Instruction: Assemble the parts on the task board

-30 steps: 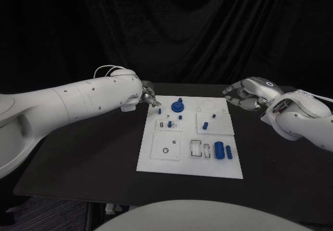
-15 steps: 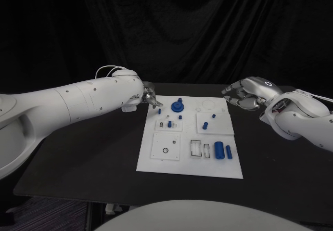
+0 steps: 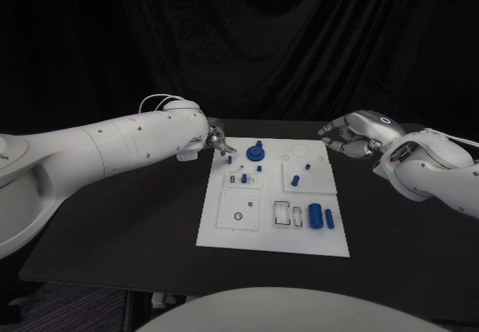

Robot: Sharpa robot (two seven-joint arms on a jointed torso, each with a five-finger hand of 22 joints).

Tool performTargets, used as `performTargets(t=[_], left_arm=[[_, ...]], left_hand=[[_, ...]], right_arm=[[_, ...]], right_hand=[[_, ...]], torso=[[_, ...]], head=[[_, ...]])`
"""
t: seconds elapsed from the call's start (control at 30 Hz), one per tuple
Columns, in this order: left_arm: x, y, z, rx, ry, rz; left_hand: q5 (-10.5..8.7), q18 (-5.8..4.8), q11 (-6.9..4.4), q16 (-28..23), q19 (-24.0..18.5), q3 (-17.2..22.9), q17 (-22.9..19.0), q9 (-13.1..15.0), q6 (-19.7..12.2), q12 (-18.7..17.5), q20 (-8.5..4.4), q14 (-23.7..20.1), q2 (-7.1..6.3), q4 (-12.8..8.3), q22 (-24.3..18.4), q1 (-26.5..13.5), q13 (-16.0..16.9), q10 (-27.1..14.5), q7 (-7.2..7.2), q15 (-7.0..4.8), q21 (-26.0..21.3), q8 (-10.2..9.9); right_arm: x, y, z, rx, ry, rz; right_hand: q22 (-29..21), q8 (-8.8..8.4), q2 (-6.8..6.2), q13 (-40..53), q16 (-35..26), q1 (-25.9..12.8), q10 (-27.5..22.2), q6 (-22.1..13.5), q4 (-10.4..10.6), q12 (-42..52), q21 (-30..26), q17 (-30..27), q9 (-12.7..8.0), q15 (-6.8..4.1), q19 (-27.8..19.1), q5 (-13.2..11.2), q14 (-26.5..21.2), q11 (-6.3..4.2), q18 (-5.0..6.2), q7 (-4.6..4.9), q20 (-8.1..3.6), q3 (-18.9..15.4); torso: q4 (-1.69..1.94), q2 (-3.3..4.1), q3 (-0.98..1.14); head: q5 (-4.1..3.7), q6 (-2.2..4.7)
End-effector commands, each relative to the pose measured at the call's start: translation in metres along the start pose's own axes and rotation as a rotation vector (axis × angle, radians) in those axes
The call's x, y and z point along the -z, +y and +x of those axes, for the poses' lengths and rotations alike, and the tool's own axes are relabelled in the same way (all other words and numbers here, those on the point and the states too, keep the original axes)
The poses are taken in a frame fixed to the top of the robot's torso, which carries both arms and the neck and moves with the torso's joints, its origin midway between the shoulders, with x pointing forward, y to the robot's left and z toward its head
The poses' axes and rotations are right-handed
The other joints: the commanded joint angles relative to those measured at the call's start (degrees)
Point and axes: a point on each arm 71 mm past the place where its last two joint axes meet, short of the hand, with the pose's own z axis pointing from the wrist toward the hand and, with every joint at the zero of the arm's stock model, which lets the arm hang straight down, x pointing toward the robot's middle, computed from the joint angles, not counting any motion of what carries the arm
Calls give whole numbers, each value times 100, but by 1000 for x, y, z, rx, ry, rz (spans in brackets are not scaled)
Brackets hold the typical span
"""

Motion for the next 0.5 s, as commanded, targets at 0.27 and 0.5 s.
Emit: performTargets(t=[0.27,0.5], left_arm=[[-2,-2,0,3,5,4],[-3,-3,0,4,4,10]], left_hand=[[124,1,36,15,24,27,1509,10,27,20,40,595,13,-60,1164,52,1506,609,-19,34,-17,-39],[156,2,31,15,22,44,1509,27,44,20,38,595,12,-70,1163,95,1506,609,-26,30,-20,-26]], right_arm=[[1,0,0,-1,1,10],[2,-1,0,-2,0,11]], right_hand=[[1400,-15,12,1509,17,-37,607,27,10,15,-34,1509,-5,35,453,29,610,20,-11,-13,40,27],[1400,-15,12,1509,17,-37,607,27,10,15,-34,1509,-5,35,453,29,610,20,-11,-13,40,27]], torso=[[4,-3,0],[3,2,-3]], head=[[11,-1],[-2,-1]])
